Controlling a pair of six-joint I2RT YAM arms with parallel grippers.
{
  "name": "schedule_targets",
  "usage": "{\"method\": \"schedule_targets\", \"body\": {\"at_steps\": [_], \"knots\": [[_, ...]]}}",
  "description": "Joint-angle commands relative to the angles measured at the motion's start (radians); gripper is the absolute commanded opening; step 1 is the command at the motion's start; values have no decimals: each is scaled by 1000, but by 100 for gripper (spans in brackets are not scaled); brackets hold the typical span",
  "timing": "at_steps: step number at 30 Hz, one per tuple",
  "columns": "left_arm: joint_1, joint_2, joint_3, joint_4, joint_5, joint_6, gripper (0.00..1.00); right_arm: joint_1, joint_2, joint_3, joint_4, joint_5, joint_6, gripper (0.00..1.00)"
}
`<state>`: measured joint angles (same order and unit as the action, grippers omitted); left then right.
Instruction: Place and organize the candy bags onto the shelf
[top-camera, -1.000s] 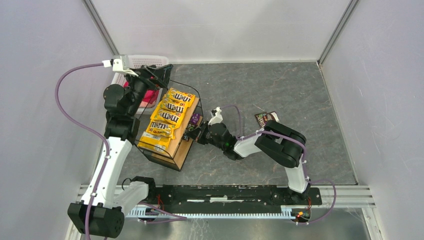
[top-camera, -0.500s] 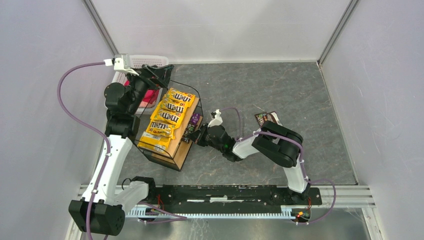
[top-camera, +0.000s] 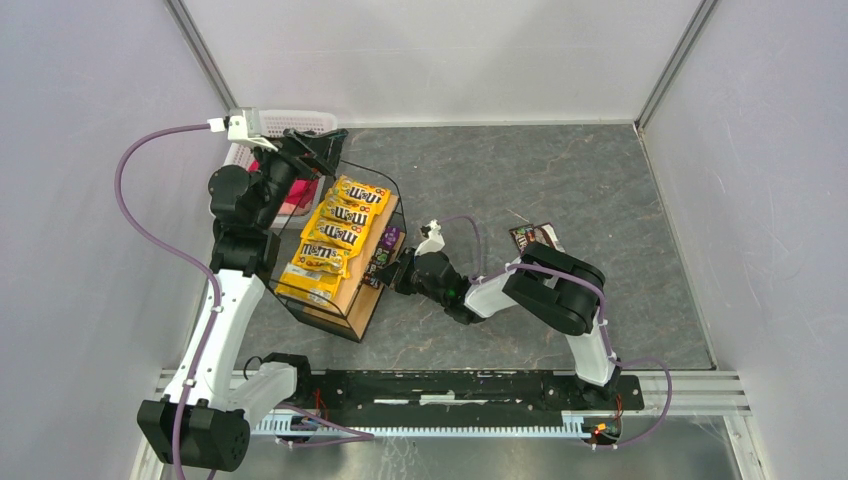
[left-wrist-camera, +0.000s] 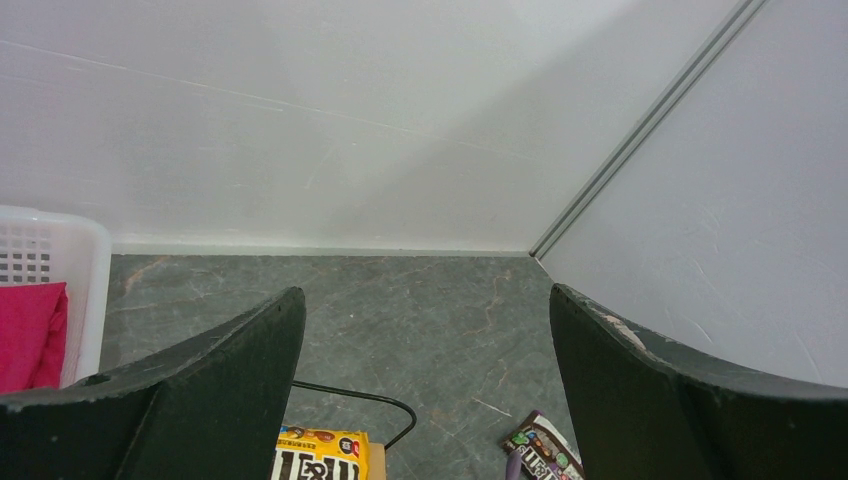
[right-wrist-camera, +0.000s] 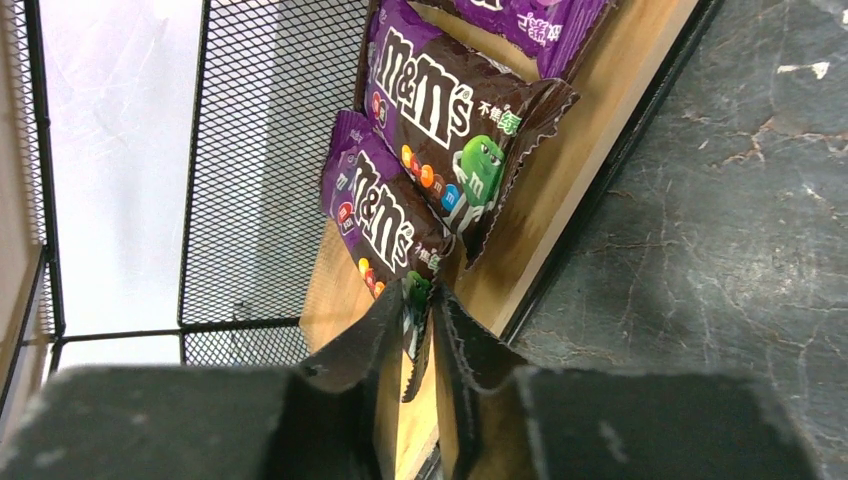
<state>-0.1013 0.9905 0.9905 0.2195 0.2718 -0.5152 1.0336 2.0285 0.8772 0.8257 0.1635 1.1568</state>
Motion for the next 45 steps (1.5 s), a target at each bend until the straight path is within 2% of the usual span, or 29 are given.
{"method": "schedule_targets", "body": {"at_steps": [1,8,23,26,29,38,41,45], "knots": [[6,-4,8,46,16,-26,97,3,-2,39,-19,8,-45,29],[6,-8,4,47,11,-26,97,3,-36,18,-54,-9,-71,40],[4,-8,2,50,11,-26,97,13,-67,-19,-61,-35,-85,43],[4,-6,4,50,14,-29,97,14,-58,-24,-30,-29,-87,39],[4,-5,4,50,15,-29,97,14,-48,-17,-14,-21,-82,27],[4,1,5,50,21,-33,97,13,-22,23,-19,-13,-95,21],[4,2,5,50,23,-35,97,13,-42,14,-30,-10,-128,30],[4,1,3,52,21,-33,97,7,-114,-29,-60,-20,-193,48]]}}
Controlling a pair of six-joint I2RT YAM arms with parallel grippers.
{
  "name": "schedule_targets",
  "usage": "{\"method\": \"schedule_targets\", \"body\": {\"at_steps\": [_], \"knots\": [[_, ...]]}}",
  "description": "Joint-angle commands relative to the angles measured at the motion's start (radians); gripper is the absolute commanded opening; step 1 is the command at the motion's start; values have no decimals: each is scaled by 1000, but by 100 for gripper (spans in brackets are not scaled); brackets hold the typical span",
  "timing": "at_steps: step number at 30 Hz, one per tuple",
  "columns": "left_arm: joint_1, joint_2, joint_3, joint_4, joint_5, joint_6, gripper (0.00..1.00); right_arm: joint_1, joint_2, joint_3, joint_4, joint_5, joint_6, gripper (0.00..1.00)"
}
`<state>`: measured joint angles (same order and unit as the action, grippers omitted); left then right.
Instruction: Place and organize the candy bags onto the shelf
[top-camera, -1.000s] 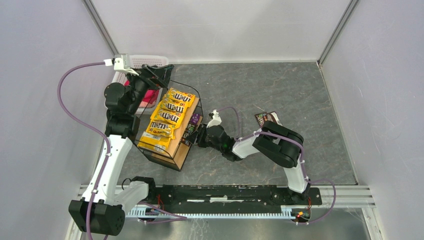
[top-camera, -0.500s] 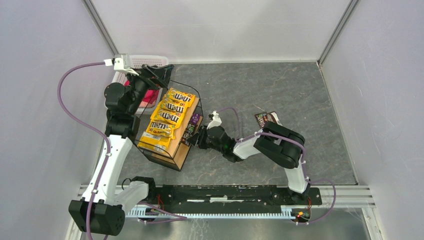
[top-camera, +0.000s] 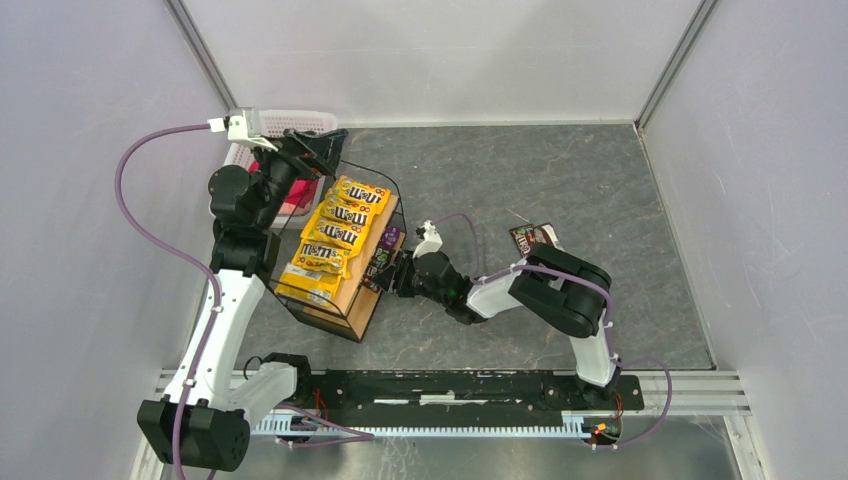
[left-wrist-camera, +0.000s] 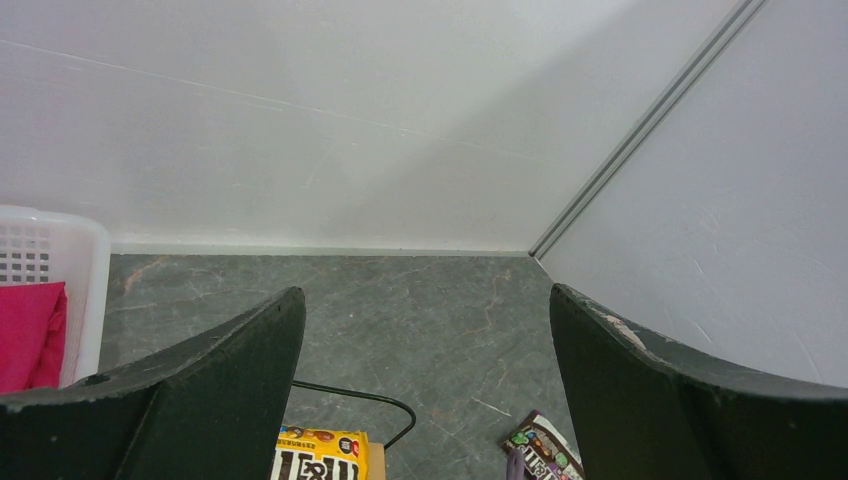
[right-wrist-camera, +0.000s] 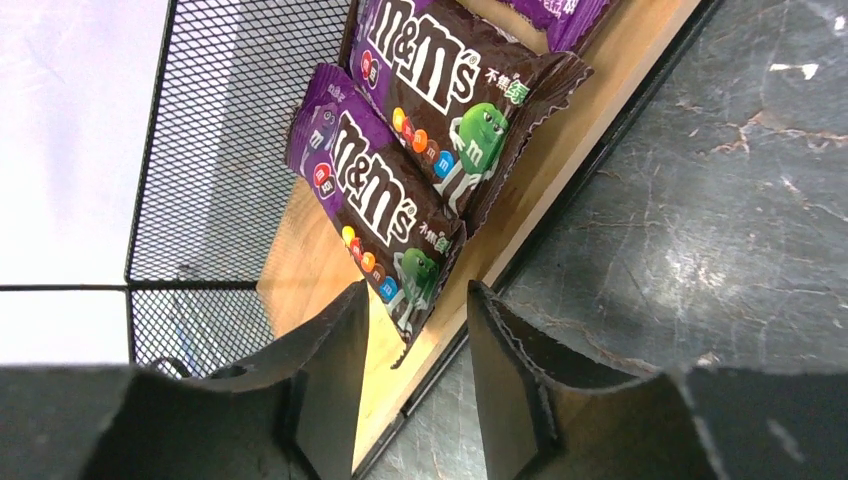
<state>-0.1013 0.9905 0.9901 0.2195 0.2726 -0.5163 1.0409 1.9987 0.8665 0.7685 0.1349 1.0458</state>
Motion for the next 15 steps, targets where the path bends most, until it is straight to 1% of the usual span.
{"method": "schedule_targets", "body": {"at_steps": [1,3,7,10,13,15], "knots": [[5,1,2,53,18,-31,97,-2,-113,-32,-31,6,-102,52],[4,2,4,53,20,-31,98,-14,-178,-72,-90,-7,-170,59],[3,-1,5,53,20,-33,98,-32,-358,-197,-218,16,-308,65],[1,-5,2,53,16,-32,98,-64,-510,-282,-349,46,-408,65],[-3,-9,0,53,14,-31,98,-121,-646,-332,-512,72,-468,63],[-6,-11,-1,55,11,-28,98,-171,-736,-386,-585,90,-491,63]]}}
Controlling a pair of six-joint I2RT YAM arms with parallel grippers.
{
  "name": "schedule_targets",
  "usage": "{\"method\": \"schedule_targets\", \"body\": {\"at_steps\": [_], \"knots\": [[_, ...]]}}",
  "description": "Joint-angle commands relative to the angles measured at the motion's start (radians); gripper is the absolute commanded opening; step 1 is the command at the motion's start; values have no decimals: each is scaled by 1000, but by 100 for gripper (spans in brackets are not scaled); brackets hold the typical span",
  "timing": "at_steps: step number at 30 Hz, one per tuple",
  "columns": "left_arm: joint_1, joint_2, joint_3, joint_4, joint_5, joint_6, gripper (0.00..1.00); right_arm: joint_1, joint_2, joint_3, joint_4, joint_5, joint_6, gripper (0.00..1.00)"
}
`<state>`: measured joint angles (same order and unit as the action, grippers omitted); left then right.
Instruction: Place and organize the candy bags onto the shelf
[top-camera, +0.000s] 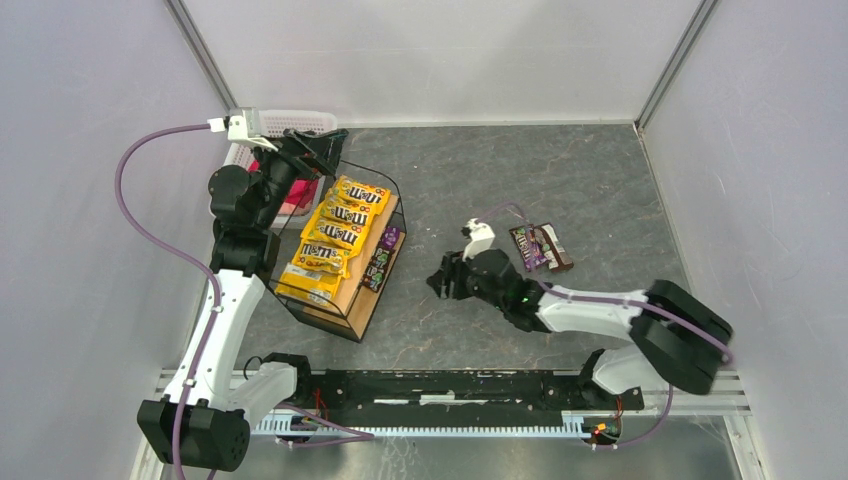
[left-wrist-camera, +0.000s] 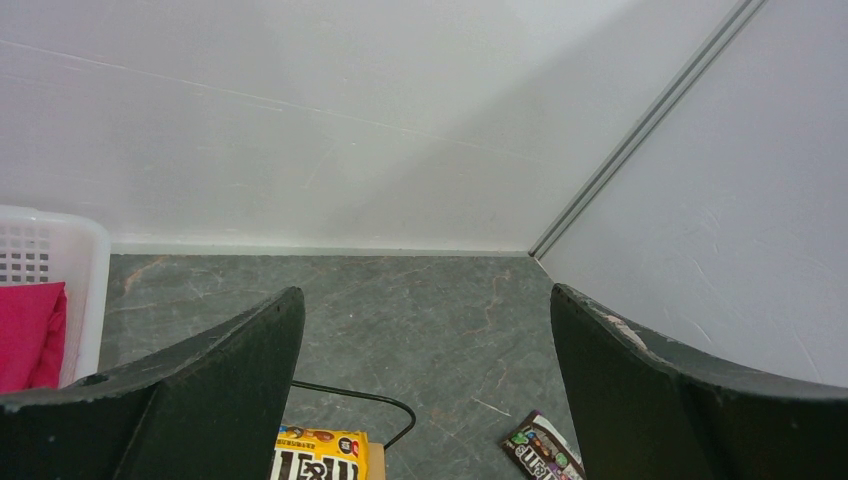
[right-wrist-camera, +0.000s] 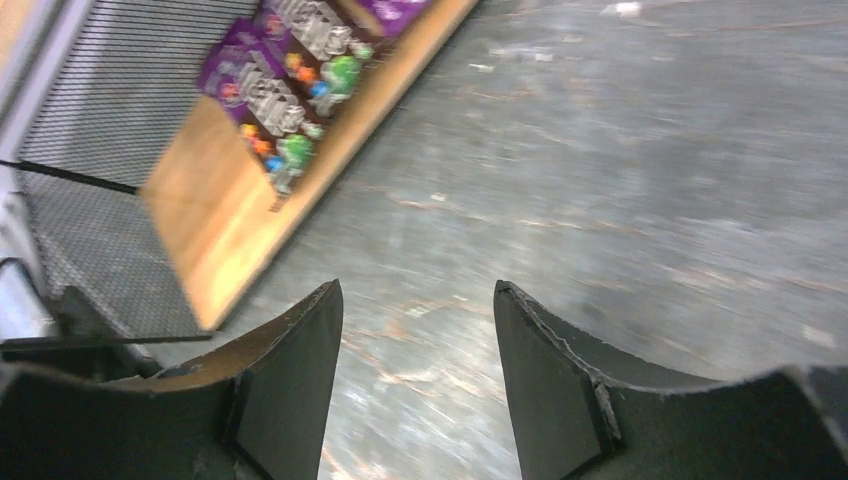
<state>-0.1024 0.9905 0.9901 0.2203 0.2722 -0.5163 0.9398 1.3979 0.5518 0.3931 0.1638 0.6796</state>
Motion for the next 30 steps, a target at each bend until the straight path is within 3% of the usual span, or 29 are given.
{"method": "schedule_targets", "body": {"at_steps": [1,8,10,16,21,30], "knots": [[-7,-12,-3,54,8,-27,98,-105,-185,-95,-248,64,-132,63],[-14,-7,-7,54,-2,-22,99,-364,-459,-222,-381,65,-174,68],[-15,-6,-7,54,-2,-22,99,-447,-484,-227,-391,35,-163,69],[-16,-3,-5,54,4,-28,99,-704,-440,-275,-276,-199,-45,59],[-17,-3,0,51,10,-26,99,-775,-394,-371,-76,-243,132,58],[-18,6,5,48,21,-33,99,-780,-303,-411,103,-208,201,51]]}}
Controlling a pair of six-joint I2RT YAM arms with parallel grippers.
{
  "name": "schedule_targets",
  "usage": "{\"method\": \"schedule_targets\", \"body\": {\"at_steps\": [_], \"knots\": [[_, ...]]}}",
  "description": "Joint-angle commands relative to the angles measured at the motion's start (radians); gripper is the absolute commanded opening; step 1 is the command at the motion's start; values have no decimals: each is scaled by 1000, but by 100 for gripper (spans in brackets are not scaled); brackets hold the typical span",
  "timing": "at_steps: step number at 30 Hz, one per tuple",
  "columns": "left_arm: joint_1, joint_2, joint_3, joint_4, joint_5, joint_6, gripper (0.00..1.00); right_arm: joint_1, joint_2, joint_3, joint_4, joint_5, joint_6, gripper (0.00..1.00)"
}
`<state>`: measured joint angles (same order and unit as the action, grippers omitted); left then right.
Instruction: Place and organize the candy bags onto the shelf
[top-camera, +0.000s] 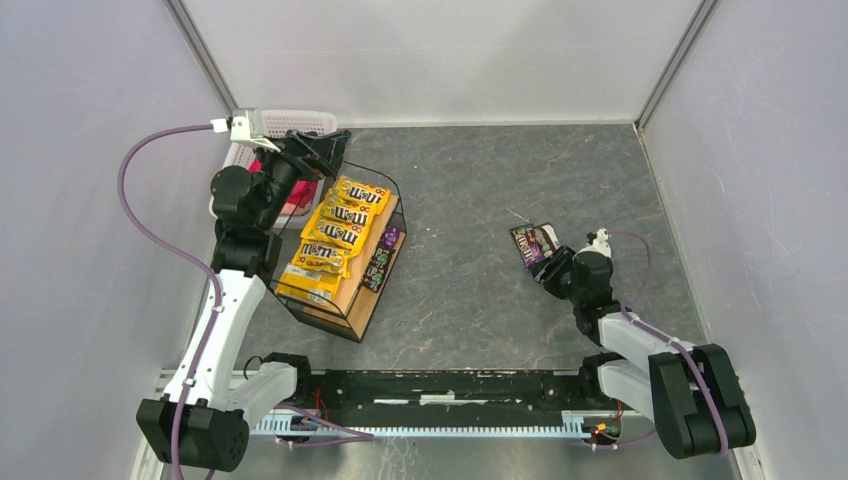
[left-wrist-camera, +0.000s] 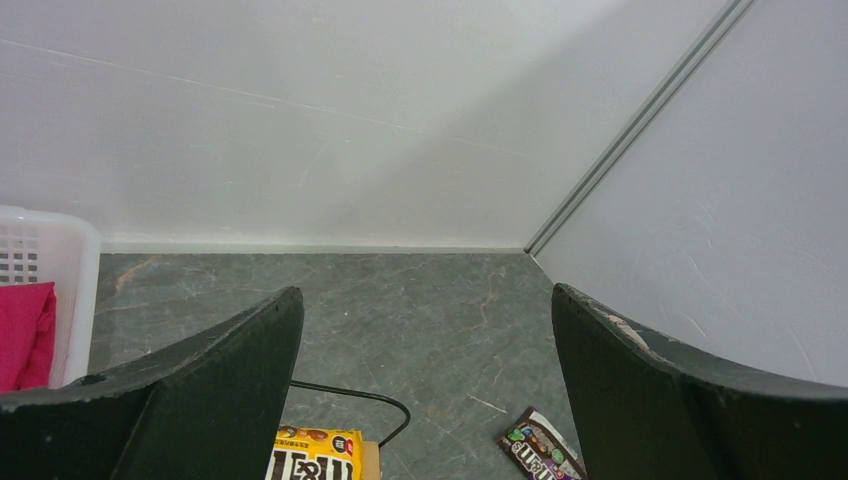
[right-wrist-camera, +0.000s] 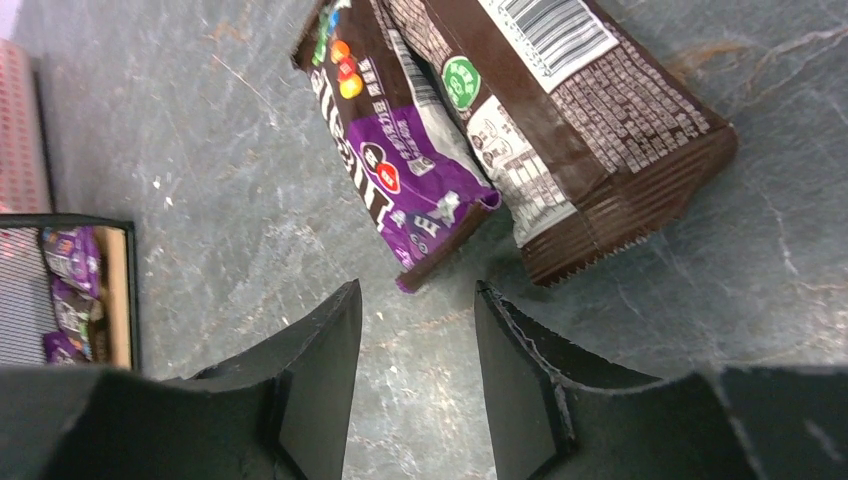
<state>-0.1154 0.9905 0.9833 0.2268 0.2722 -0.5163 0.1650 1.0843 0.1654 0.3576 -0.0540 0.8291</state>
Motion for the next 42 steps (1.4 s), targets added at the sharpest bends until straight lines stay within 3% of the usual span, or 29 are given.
{"method": "schedule_targets", "body": {"at_steps": [1,20,28,35,42], "knots": [[-4,9,12,42,25,-36,99,-6,12,-32,149,25,57,52],[-4,42,12,48,45,-59,98,-12,232,-43,403,48,71,49],[-3,56,12,52,52,-67,97,-14,240,-38,447,37,9,23],[-4,62,9,52,50,-65,97,-15,129,-37,424,-13,-95,3],[-4,55,6,52,43,-64,97,-9,22,-32,355,-216,-185,0]]}}
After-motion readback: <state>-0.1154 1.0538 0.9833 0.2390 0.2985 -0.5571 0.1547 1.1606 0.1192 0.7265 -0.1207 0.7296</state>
